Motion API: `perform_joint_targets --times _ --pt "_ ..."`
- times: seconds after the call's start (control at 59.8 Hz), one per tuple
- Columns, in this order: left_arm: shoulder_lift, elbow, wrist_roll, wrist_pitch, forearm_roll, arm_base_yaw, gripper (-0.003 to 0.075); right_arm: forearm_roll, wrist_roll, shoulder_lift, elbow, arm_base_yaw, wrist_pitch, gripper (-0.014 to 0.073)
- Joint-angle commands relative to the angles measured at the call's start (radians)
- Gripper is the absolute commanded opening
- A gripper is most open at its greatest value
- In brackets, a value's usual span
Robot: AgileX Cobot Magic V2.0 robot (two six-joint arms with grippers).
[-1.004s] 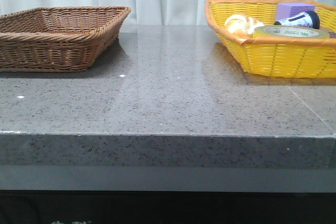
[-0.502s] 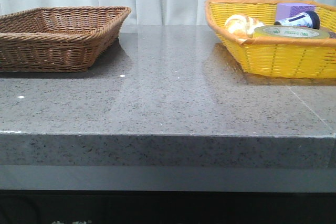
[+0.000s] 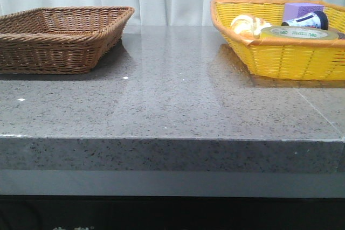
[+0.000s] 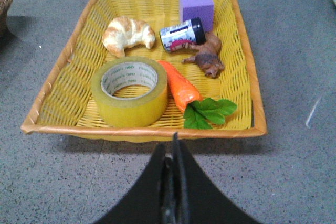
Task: Transfer tape with both arms
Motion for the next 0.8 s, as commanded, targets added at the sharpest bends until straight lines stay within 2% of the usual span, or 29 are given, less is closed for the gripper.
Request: perform_joint_targets --times 0.0,0.234,0.335,0.402,0.469,0.552,0.636,0.786 --pt "0.038 -0.034 -0.008 -0.068 -0.011 0.003 -0.002 -0.01 -0.011 0.057 -0.033 -0.007 -0.068 -0.0069" --pt "0.108 -0.034 -0.008 -0.067 0.04 0.003 -0.0015 -0.011 -0.011 0.163 -0.033 -0.007 -0.066 -0.0066" --pt "0.119 -0.034 -0.008 -0.067 0.072 0.003 0.0078 -0.011 -0.011 0.192 -0.033 -0.007 -0.06 -0.0039" --pt "0.121 -0.034 -0.008 -0.067 0.08 0.003 0.0202 -0.011 -0.011 0.205 -0.033 -0.007 -0.058 0.0054" --pt "0.121 -0.034 -0.008 -0.074 0.08 0.003 0.0348 -0.011 -0.011 0.217 -0.033 -0.007 -0.059 0.0197" --pt "0.121 -0.034 -0.008 -0.078 0.08 0.003 0.0475 -0.011 -0.011 0.222 -0.033 -0.007 -0.065 0.0376" --pt "0.123 -0.034 -0.008 -0.078 0.067 0.001 0.0496 -0.007 -0.011 0.235 -0.035 -0.007 -0.073 0.0467" --pt "0.123 -0.037 -0.006 -0.126 0.042 -0.062 0.0492 0.007 -0.011 0.299 -0.098 -0.007 -0.047 0.0465"
